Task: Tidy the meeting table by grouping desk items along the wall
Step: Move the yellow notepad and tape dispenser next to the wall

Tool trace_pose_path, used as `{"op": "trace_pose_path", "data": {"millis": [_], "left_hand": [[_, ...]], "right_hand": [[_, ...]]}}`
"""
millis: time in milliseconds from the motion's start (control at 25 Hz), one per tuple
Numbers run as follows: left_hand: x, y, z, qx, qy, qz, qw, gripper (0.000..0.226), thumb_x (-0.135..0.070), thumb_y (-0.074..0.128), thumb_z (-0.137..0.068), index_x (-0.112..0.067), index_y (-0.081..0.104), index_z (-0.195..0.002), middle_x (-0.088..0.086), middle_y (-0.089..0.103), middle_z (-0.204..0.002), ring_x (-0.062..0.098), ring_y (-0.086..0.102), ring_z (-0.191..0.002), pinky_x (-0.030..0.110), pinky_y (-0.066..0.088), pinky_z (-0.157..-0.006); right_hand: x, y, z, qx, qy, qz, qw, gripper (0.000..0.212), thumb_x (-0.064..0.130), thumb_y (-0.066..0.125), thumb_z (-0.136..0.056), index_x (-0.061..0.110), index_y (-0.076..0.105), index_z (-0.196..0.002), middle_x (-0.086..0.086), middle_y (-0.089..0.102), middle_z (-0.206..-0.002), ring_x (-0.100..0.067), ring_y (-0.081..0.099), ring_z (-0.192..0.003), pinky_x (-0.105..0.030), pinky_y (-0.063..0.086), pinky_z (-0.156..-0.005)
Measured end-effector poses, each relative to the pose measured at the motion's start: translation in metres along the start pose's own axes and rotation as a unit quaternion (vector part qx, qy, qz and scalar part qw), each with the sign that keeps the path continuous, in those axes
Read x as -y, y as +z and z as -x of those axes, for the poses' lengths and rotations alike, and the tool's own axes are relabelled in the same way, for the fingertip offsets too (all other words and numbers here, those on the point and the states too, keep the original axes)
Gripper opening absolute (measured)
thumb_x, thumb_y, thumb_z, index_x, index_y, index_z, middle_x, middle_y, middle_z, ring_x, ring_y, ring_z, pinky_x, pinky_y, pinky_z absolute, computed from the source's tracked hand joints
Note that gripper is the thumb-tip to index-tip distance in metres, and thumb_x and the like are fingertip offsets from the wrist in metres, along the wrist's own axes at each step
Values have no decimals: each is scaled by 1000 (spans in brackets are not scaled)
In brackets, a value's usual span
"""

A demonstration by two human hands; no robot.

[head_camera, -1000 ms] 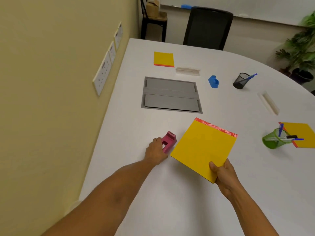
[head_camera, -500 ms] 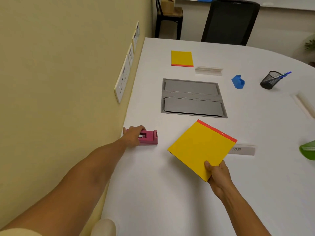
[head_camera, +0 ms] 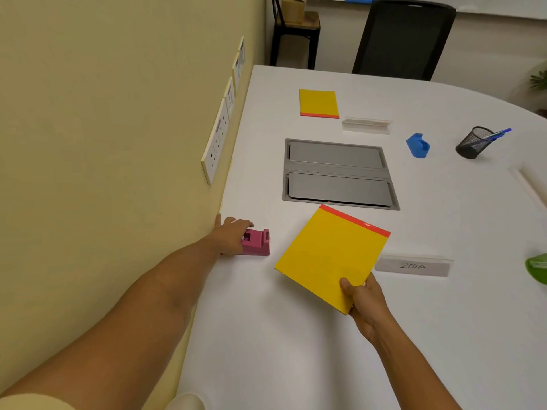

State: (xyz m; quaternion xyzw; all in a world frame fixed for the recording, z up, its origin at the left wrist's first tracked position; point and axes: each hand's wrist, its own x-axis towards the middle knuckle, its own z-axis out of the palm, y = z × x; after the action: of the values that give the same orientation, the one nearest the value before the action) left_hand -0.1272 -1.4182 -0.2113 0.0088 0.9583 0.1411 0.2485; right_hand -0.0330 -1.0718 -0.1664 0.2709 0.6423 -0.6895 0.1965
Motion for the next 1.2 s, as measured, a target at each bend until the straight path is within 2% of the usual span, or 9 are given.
{"op": "trace_pose_path", "data": {"millis": [80,160,200,280,440,640,800,1040,1200], "left_hand": [[-18,-12,-3,-89,36,78,992,68,-15,60,-80,-21,39,-144,2,42,-149,28,26,-144,48,12,-121],[-50,-32,-4,-230,63,223,945,50,-21,58,-93,-13,46,-141,7,47,-145,25,41,-137,39,31,-114],[-69,-43,-4,-233,70,291,925,47,-29,58,-96,-12,48,-138,7,52,-141,23,48,-131,37,38,-110],[-101,-63,-3,-105,107,357,922,53,-44,60,-94,-16,50,-137,5,58,-134,19,55,-121,37,45,-104],[-123,-75,-3,141,128,209,959,60,-40,70,-87,-18,49,-138,4,57,-135,24,58,-118,43,48,-102],[-107,-73,-2,106,100,244,959,47,-25,70,-89,-9,57,-132,9,64,-127,29,64,-109,47,51,-99],[-83,-63,-5,-1,20,347,938,41,-23,66,-92,-9,56,-129,10,64,-124,31,63,-108,51,50,-98],[-50,-39,-27,-146,-110,555,811,18,-23,52,-99,-21,54,-117,8,63,-112,29,62,-103,55,51,-96],[-59,-38,-40,-221,-208,723,620,14,-12,48,-96,-18,52,-84,5,48,-79,20,51,-73,41,50,-81]], "right_hand": [[4,-2,2,14,-12,43,999,49,8,59,-99,29,43,-140,-4,57,-133,-33,58,-117,-53,52,-94],[6,-4,2,43,-33,115,992,46,10,59,-99,30,44,-138,-4,57,-135,-32,57,-119,-54,48,-102],[8,-7,2,62,-47,156,985,46,12,59,-99,28,45,-140,-4,57,-136,-30,57,-120,-51,47,-102],[16,-10,3,98,-67,220,968,44,14,59,-100,26,46,-141,-1,58,-135,-25,58,-116,-42,46,-96],[43,-13,1,153,-74,277,946,34,14,58,-100,28,53,-131,1,61,-129,-21,60,-110,-38,46,-89],[41,-19,-25,46,-142,274,950,30,21,65,-96,25,58,-125,-6,64,-122,-22,63,-103,-48,54,-90],[-10,-17,-42,-20,-143,335,931,72,36,57,-99,18,19,-157,-12,39,-154,-31,45,-137,-44,38,-112],[-96,8,-74,-40,-151,602,783,96,74,29,-92,17,-11,-158,-11,-9,-168,-34,-13,-153,-49,-1,-124],[-97,18,-78,-86,-166,640,745,98,81,15,-88,17,-9,-157,-11,-17,-166,-35,-26,-150,-56,-12,-121]]}}
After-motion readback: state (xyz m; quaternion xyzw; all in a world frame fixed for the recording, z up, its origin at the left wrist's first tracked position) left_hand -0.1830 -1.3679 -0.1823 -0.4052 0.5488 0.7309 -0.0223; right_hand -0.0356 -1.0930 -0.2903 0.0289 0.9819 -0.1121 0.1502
